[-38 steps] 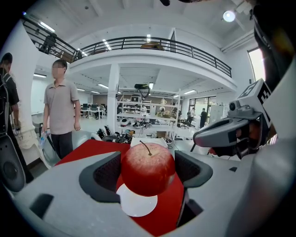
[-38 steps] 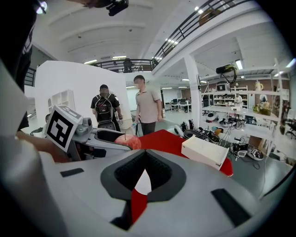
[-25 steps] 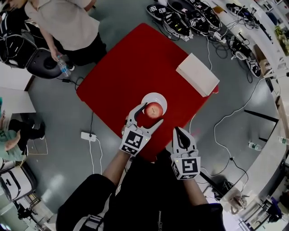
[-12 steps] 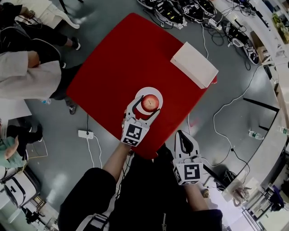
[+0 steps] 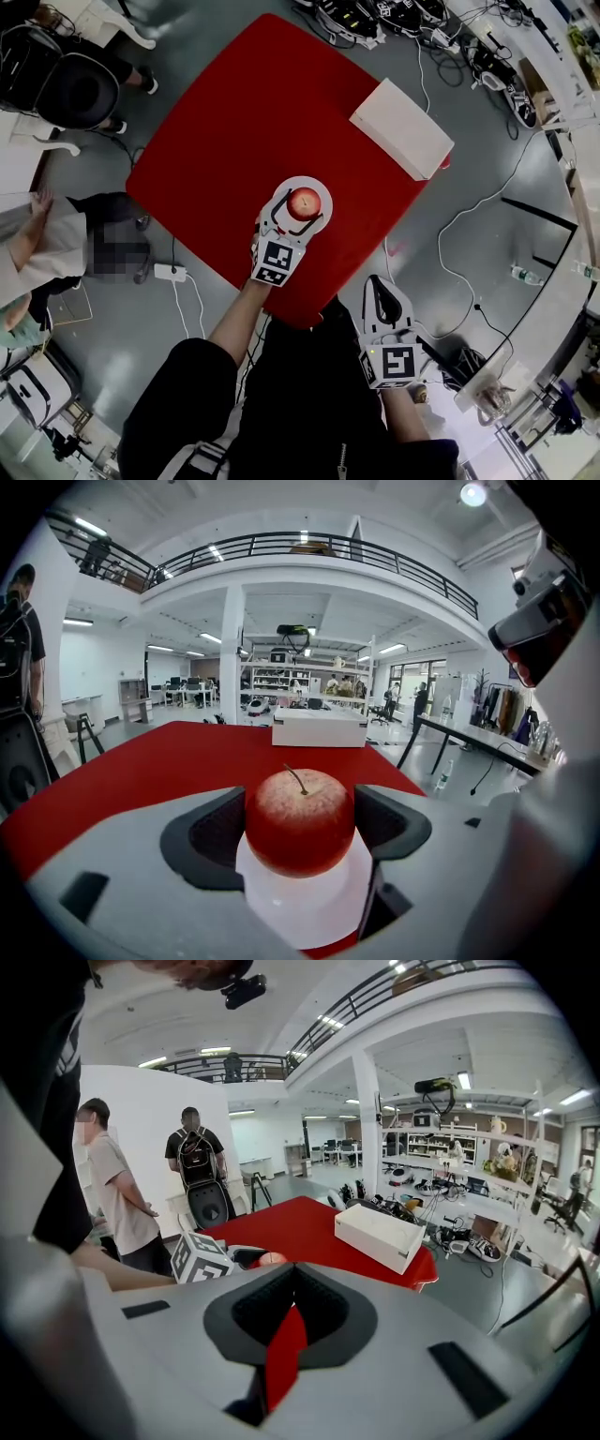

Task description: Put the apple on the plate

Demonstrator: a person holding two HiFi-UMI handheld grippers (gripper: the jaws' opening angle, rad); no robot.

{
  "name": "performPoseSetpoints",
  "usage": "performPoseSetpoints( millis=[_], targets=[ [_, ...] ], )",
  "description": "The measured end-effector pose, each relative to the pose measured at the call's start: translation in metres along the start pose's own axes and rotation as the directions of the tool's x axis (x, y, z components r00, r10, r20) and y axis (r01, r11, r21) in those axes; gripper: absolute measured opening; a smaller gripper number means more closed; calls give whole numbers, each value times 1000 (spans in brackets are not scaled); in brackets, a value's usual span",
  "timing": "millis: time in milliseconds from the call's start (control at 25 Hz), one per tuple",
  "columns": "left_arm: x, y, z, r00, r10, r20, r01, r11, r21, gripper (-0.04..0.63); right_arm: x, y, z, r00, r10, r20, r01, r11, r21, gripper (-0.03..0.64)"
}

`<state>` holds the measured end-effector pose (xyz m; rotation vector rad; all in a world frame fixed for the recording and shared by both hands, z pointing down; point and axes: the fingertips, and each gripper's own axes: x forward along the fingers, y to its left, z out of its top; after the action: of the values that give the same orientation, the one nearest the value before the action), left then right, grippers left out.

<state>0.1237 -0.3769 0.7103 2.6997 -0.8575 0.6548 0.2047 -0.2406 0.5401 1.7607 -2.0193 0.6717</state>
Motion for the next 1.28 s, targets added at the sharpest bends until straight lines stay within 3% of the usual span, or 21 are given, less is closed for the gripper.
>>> performPoseSetpoints(
  millis=[480,880,1280],
  targets=[
    [8,0,-18,1000,-7,-21,6,1000,-7,368,2,-12,-8,999,1,-39,-1,1000,-16,11],
    [9,-4,-21,996,-56,-68,56,998,-8,369,-4,-3,-4,1000,10,-19,-10,1000,-10,11],
    [-12,-15,-23,998,-45,-49,45,999,-8,370,-26,8,-17,1000,19,5,-19,1000,-12,11]
  ],
)
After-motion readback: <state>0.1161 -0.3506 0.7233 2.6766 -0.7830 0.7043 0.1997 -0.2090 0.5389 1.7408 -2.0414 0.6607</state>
